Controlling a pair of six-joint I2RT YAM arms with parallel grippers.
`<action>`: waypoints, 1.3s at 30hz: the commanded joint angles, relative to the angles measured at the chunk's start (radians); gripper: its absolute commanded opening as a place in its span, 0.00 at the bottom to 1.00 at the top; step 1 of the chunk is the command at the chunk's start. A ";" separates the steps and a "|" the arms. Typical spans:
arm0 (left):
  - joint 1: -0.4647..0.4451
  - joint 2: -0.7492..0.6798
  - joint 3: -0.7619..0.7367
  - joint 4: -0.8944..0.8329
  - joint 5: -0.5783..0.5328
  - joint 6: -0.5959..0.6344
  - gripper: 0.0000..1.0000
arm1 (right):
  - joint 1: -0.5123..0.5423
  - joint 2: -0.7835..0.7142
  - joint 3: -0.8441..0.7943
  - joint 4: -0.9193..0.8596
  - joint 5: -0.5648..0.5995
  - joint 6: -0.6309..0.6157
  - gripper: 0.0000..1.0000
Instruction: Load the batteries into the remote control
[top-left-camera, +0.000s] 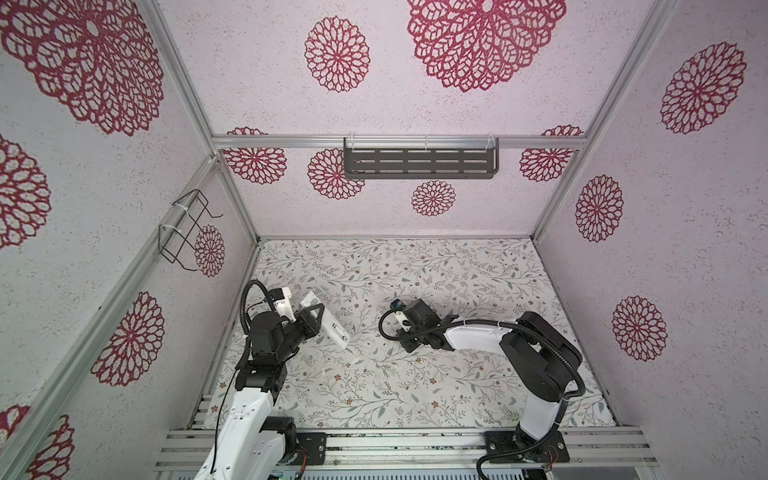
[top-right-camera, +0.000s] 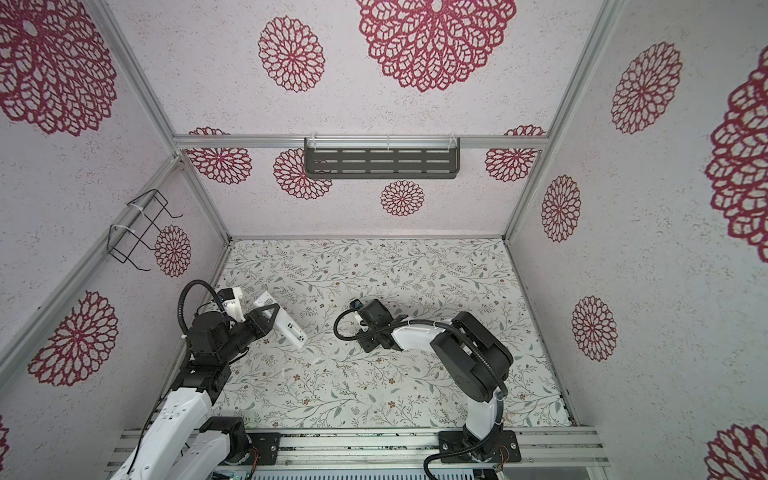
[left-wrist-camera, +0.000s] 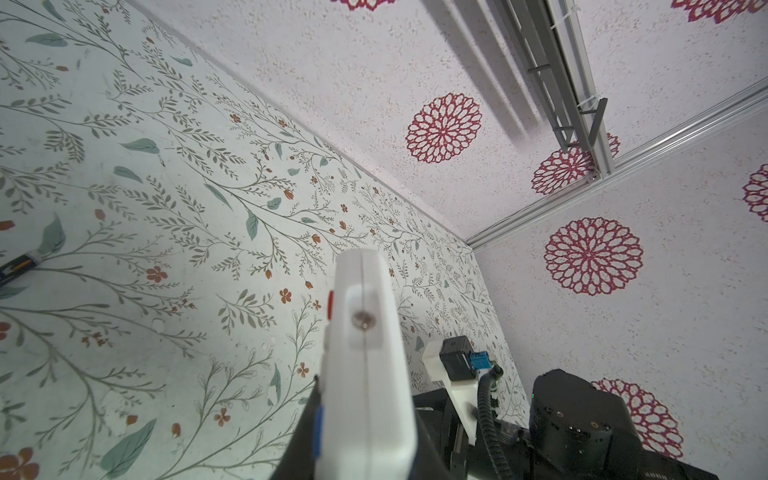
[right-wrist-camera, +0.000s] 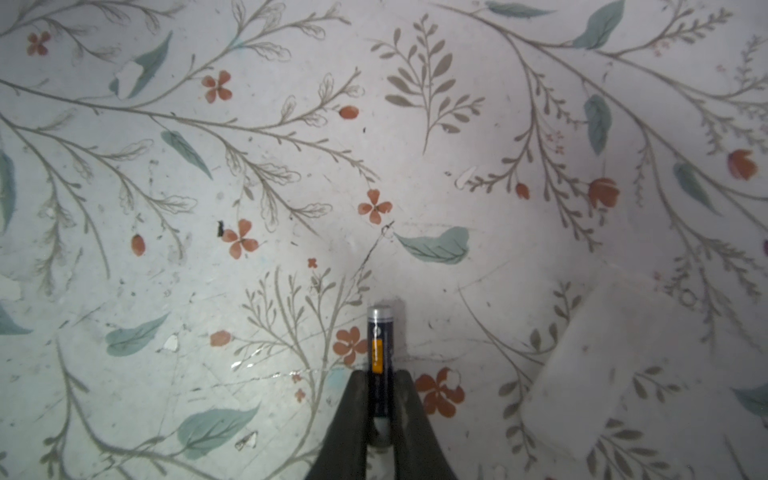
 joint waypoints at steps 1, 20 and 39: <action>-0.007 0.013 0.011 0.062 0.024 -0.014 0.18 | 0.012 -0.009 -0.046 -0.123 -0.006 0.016 0.11; -0.100 0.009 -0.087 0.262 0.048 -0.062 0.18 | 0.110 -0.333 -0.130 0.069 -0.051 -0.020 0.10; -0.110 0.039 -0.114 0.485 0.177 -0.142 0.18 | 0.225 -0.380 -0.004 0.185 -0.097 0.019 0.10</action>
